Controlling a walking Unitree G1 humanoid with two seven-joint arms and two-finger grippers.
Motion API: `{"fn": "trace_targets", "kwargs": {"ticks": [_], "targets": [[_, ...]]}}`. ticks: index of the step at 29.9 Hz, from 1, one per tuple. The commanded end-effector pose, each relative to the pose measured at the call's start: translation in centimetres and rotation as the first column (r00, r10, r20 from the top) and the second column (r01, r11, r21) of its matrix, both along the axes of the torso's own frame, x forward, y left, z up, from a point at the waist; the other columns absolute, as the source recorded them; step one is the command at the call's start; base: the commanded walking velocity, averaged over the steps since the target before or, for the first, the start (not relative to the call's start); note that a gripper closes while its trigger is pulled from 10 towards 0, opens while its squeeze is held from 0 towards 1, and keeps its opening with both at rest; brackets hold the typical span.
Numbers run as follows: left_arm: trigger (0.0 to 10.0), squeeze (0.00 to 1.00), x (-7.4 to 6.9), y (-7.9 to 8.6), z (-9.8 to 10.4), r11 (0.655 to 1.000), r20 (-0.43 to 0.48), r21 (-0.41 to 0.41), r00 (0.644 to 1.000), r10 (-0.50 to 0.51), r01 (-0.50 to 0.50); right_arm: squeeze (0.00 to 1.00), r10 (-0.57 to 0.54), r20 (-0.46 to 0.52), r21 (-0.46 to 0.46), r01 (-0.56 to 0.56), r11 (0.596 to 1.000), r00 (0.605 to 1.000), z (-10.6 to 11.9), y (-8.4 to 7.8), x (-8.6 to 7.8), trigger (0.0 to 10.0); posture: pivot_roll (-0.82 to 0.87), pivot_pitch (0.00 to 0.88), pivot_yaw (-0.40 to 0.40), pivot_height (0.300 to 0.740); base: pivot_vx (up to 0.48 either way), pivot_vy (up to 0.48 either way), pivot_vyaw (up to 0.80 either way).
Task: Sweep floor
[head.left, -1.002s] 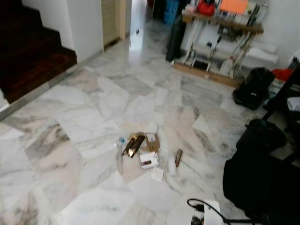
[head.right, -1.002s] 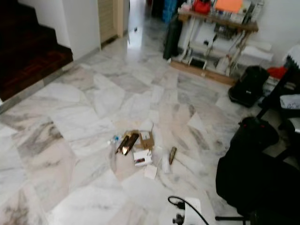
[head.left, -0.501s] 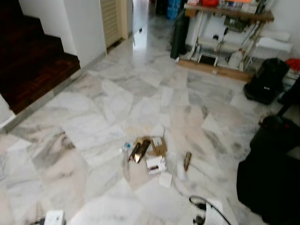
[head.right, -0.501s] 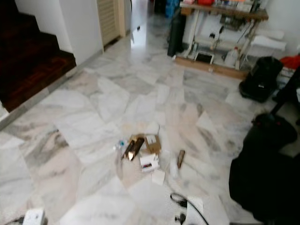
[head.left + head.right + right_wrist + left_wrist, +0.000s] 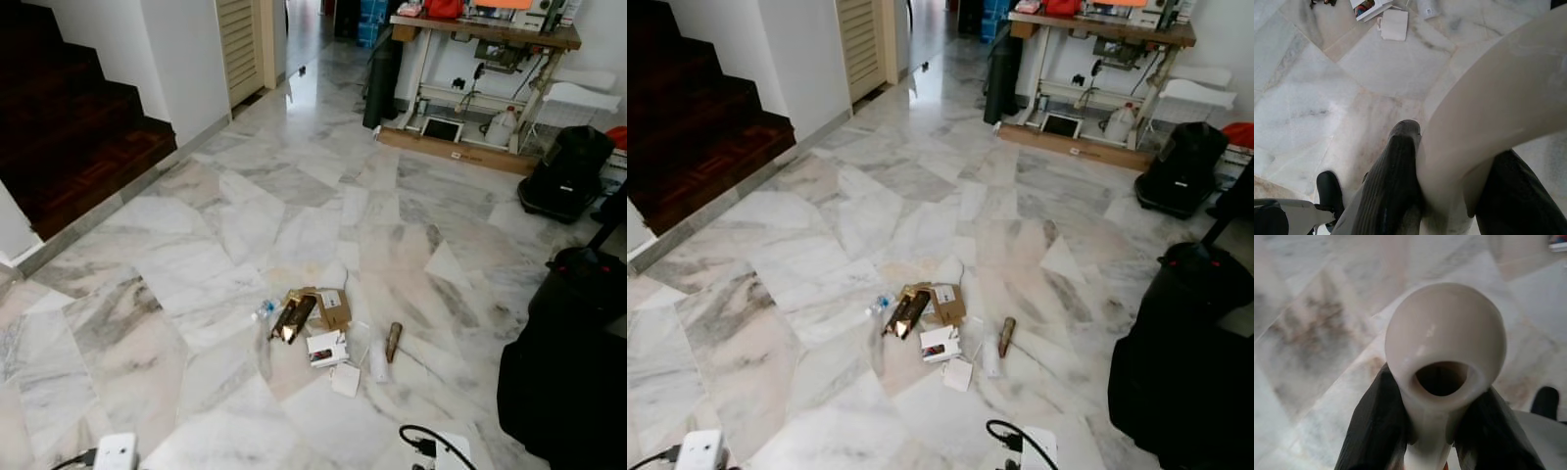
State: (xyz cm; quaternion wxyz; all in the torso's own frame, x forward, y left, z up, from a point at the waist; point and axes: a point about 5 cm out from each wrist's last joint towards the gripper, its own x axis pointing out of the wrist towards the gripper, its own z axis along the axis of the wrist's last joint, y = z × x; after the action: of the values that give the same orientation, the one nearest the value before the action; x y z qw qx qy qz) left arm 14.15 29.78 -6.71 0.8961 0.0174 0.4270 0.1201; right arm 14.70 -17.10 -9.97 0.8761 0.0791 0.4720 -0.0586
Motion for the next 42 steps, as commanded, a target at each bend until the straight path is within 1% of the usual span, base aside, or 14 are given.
{"fn": "trace_targets", "kwargs": {"ticks": [1,3,8,13,16,17,18,19,21,23,26,35,39,42], "targets": [[10.0,0.0,-1.3,0.8,-0.2,0.999,-0.03,-0.018,0.999,0.036,-0.036,0.0,-0.01,0.006,0.025,0.01,1.0,1.0,0.1,0.3,0.3,10.0,0.0,0.0,-0.019,0.74,0.0,0.0,0.0],[10.0,0.0,-1.7,1.3,-0.1,0.999,-0.035,-0.016,0.998,0.045,-0.046,0.0,0.003,0.023,0.024,-0.004,1.0,1.0,0.3,0.5,0.8,10.0,-0.03,0.0,-0.015,0.74,0.0,0.0,0.0],[10.0,0.0,-2.1,1.5,-0.1,0.998,-0.042,-0.018,0.997,0.061,-0.062,0.0,0.032,0.058,0.027,-0.034,0.999,0.998,0.6,0.9,1.6,10.0,-0.06,0.0,-0.031,0.74,0.0,0.0,0.0],[10.0,0.0,-2.3,1.3,-0.3,0.997,-0.042,-0.029,0.996,0.074,-0.075,0.0,0.056,0.035,0.011,-0.057,0.998,0.998,0.3,0.7,0.8,10.0,-0.08,0.0,-0.035,0.74,0.0,0.0,0.0],[10.0,0.0,-2.4,0.5,-0.7,0.997,-0.063,-0.032,0.996,0.067,-0.069,0.0,0.055,0.018,0.009,-0.055,0.998,0.998,0.1,0.5,0.2,10.0,-0.08,0.0,-0.036,0.74,0.0,0.0,0.0],[10.0,0.0,-2.3,0.0,-0.9,0.997,-0.067,-0.035,0.996,0.063,-0.065,0.0,0.053,0.009,0.008,-0.053,0.999,0.999,0.0,0.5,-0.1,10.0,-0.09,0.0,-0.038,0.74,0.0,0.0,0.0],[10.0,0.0,-2.3,0.0,-0.9,0.997,-0.067,-0.035,0.996,0.063,-0.065,0.0,0.053,0.009,0.008,-0.053,0.999,0.999,0.0,0.5,-0.1,10.0,-0.09,0.0,-0.038,0.74,0.0,0.0,0.0],[10.0,0.0,-1.9,-0.9,-1.2,0.997,-0.066,-0.043,0.996,0.058,-0.061,0.0,0.048,0.002,0.01,-0.048,0.999,0.999,-0.1,0.4,-0.4,10.0,-0.08,0.0,-0.037,0.74,0.0,0.0,0.0],[10.0,0.0,-1.3,-1.8,-1.4,0.997,-0.06,-0.05,0.997,0.054,-0.057,0.0,0.039,0.003,0.012,-0.039,0.999,0.999,-0.1,0.4,-0.4,10.0,-0.08,0.0,-0.039,0.74,0.0,0.0,0.0],[10.0,0.0,-1.2,-1.9,-1.4,0.997,-0.059,-0.051,0.997,0.053,-0.056,0.0,0.037,0.004,0.013,-0.037,0.999,0.999,-0.1,0.4,-0.4,10.0,-0.08,0.0,-0.039,0.74,0.0,0.0,0.0],[10.0,0.0,-0.3,-2.6,-1.3,0.997,-0.034,-0.057,0.998,0.058,-0.06,0.0,0.048,0.02,0.021,-0.049,0.999,0.999,0.0,0.5,0.0,10.0,-0.07,0.0,-0.047,0.74,0.0,0.0,0.0],[10.0,0.0,-0.3,-2.7,-1.4,0.996,-0.033,-0.054,0.997,0.076,-0.078,0.0,0.074,0.028,0.019,-0.075,0.997,0.997,0.1,0.7,0.2,10.0,-0.1,0.0,-0.063,0.74,0.0,0.0,0.0],[10.0,0.0,-0.5,-2.5,-1.4,0.995,-0.033,-0.048,0.995,0.091,-0.092,0.0,0.102,0.032,0.013,-0.102,0.995,0.994,0.2,0.8,0.4,10.0,-0.13,0.0,-0.055,0.74,0.0,0.0,0.0],[10.0,0.0,-0.3,-2.0,-1.1,0.995,-0.013,-0.048,0.996,0.085,-0.086,0.0,0.085,0.043,-0.004,-0.085,0.996,0.995,0.4,0.2,0.8,10.0,-0.1,0.0,-0.054,0.74,0.0,0.0,0.0]]}}
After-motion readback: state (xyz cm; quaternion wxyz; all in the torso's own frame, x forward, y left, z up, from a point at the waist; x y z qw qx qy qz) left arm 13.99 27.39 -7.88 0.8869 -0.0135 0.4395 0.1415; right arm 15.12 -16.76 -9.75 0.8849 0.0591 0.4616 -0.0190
